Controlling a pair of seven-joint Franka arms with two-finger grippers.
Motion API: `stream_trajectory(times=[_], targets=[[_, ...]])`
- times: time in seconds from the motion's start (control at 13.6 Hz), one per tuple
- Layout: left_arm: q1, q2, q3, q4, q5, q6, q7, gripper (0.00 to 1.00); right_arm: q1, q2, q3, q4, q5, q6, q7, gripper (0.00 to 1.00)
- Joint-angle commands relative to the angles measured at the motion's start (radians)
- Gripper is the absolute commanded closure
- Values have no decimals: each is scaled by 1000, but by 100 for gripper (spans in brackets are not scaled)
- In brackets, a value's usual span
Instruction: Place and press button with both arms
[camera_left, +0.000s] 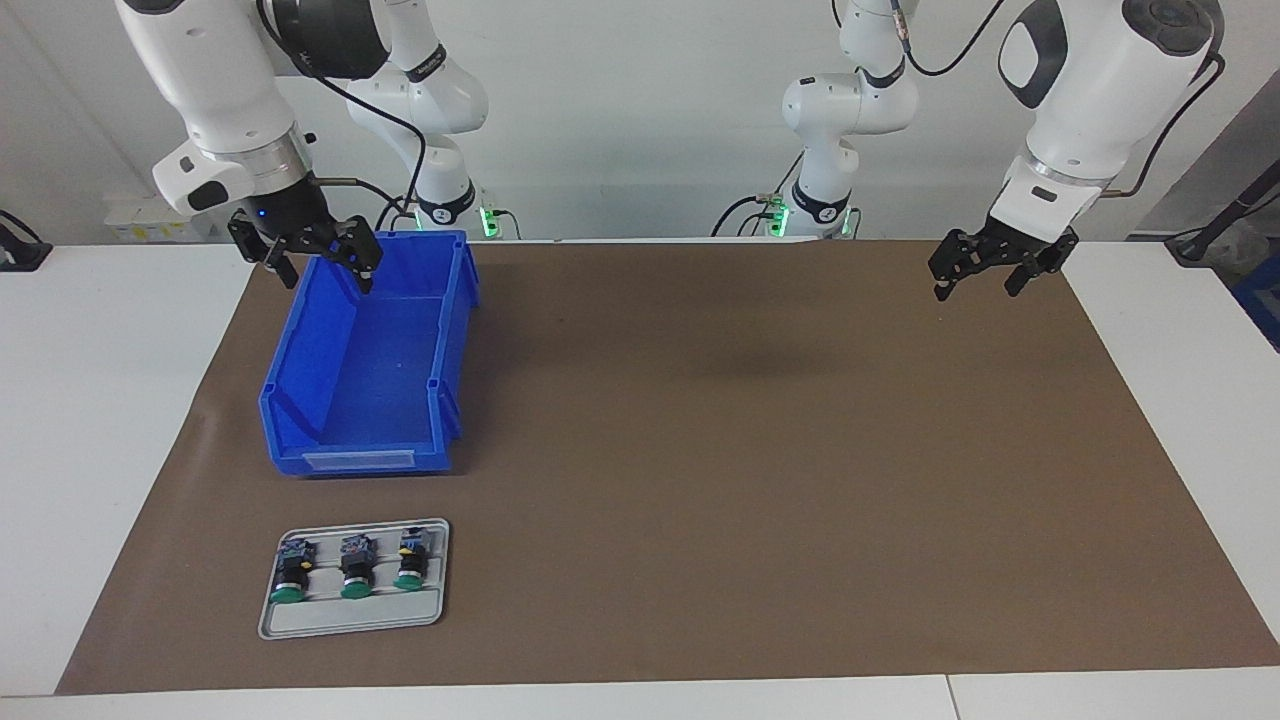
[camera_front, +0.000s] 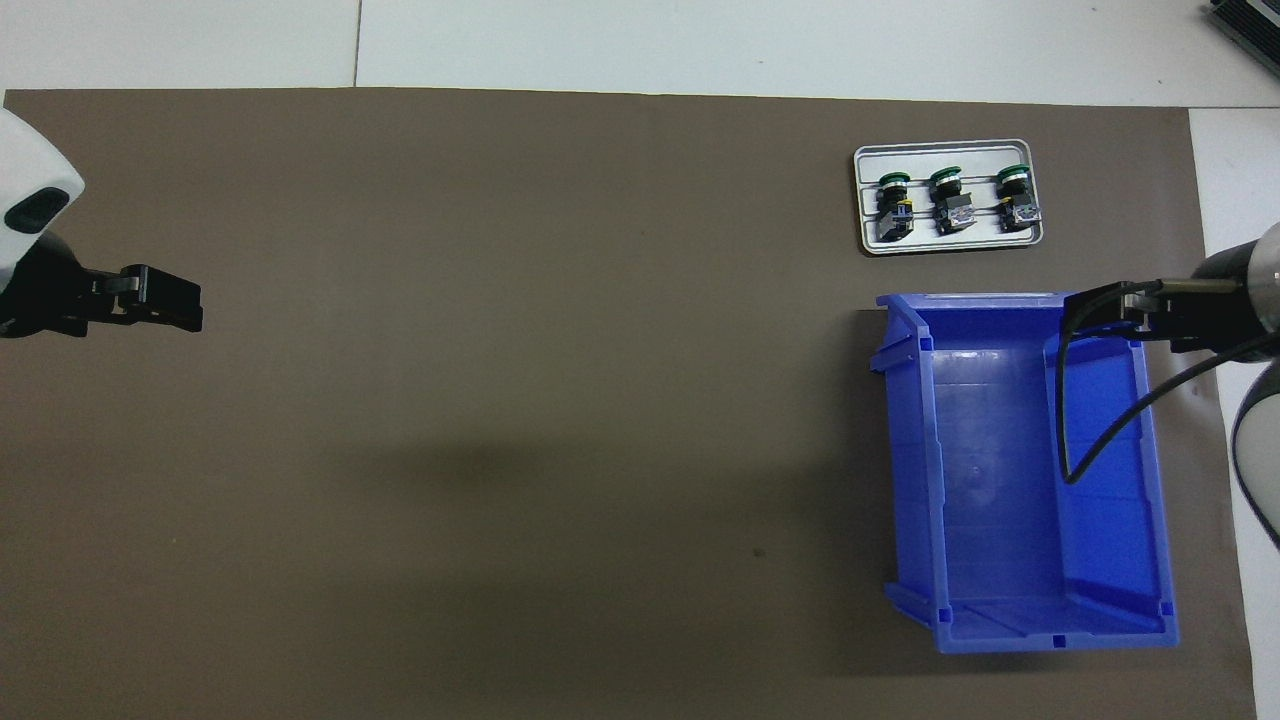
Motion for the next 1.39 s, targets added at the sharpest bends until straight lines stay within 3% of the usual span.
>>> stream_trajectory(times=[0.0,0.15,0.44,0.73,1.32], targets=[[7,-31,-4,-35,15,9,-7,0,-22,9,3,-9,8,45,-28,5],[7,-31,-4,-35,14,9,-7,0,-29,50,3,26,4,73,-48,5],[7,-31,-4,-35,14,9,-7,0,-32,225,3,129,1,175,-57,5],[7,-31,-4,-35,15,9,-7,0,-32,447,2,316,-4,242,-92,5],[7,-31,-4,-35,15,9,-7,0,-42,674,2,349,-4,510,-212,5]])
